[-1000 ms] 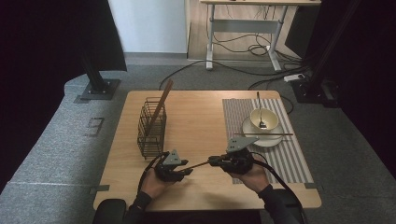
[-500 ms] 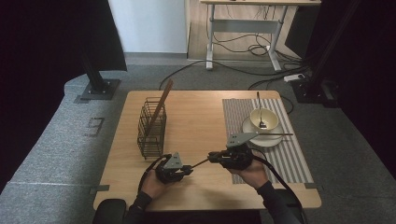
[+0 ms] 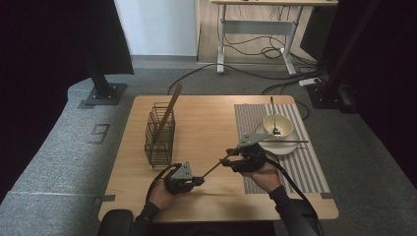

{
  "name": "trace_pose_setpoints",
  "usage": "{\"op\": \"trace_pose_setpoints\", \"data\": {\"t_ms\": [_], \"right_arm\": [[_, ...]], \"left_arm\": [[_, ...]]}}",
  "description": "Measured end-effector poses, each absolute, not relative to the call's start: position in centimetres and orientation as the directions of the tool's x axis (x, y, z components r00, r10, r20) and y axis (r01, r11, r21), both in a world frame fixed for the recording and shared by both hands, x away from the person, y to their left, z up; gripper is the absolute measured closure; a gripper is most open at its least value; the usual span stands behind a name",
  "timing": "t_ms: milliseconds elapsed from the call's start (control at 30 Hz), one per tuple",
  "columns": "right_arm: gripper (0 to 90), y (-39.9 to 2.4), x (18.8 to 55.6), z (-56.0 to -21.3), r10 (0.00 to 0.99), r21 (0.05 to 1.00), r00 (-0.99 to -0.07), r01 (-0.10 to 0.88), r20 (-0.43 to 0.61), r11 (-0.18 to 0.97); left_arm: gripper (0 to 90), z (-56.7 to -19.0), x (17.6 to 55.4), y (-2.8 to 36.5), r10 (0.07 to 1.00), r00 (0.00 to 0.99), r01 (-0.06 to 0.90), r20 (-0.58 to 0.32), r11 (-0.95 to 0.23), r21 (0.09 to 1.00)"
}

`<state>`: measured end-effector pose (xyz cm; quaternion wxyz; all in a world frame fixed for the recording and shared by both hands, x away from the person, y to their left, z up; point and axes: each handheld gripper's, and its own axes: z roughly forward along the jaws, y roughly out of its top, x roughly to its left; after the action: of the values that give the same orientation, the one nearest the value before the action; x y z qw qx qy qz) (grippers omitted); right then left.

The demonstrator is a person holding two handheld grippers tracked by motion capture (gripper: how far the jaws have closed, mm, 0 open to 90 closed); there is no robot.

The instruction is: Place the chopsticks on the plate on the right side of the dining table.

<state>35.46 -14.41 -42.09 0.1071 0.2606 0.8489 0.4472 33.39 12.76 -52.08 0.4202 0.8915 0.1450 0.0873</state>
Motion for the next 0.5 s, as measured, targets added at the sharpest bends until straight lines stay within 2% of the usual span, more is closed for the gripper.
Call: {"op": "trace_pose_setpoints", "data": {"t_ms": [133,333,500], "right_arm": [[33.5,-13.9,35.2,-41.7,0.569,0.825,-0.823,0.32,-0.003,0.466],[28.5,-13.3,35.5,-41.5,0.605,0.834,-0.794,0.3,-0.05,0.462],[27.6,-13.4,35.8,-41.7,0.62,0.829,-0.782,0.306,-0.062,0.468]], "left_arm": [[85.2,-52.2,33.4,12.7,0.333,0.942,0.189,0.032,-0.61,0.769],[85.1,-52.1,33.6,12.9,0.334,0.943,0.2,0.016,-0.603,0.772],[85.2,-52.0,33.6,13.2,0.337,0.941,0.206,0.007,-0.591,0.78]]}}
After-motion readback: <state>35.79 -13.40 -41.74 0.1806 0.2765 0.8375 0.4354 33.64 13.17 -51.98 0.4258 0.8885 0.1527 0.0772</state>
